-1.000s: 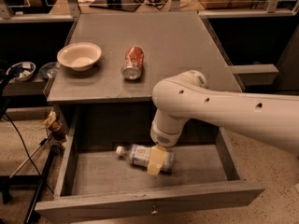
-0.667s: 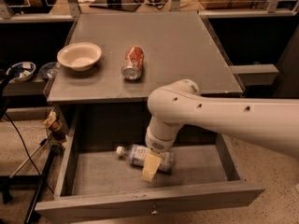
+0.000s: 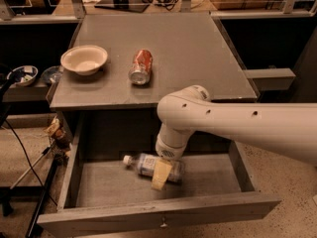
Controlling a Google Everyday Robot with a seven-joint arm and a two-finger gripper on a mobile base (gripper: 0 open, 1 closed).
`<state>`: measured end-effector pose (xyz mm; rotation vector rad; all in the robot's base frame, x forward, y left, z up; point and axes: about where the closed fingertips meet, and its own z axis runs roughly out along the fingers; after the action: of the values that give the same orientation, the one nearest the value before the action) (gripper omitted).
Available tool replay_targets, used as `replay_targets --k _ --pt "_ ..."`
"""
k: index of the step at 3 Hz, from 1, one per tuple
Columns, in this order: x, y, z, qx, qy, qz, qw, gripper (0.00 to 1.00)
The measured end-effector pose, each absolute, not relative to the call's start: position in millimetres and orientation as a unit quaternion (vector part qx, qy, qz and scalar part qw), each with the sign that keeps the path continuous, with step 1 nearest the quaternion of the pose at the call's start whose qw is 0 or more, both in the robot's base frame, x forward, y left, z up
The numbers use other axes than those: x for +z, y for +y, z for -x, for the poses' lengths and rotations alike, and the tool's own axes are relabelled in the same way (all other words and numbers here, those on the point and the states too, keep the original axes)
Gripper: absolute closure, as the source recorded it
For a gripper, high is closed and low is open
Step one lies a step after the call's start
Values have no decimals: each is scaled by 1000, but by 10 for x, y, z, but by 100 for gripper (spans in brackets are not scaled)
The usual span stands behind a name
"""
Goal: Pick blue plastic bottle from top drawer and place on counter
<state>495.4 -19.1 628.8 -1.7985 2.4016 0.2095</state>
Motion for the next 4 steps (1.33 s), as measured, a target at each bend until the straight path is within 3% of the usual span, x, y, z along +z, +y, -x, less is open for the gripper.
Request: replay_targets --k 2,4 --pt "6181 -175 -4915 77 795 599 57 0" --pt "6181 -175 -4915 77 795 599 57 50"
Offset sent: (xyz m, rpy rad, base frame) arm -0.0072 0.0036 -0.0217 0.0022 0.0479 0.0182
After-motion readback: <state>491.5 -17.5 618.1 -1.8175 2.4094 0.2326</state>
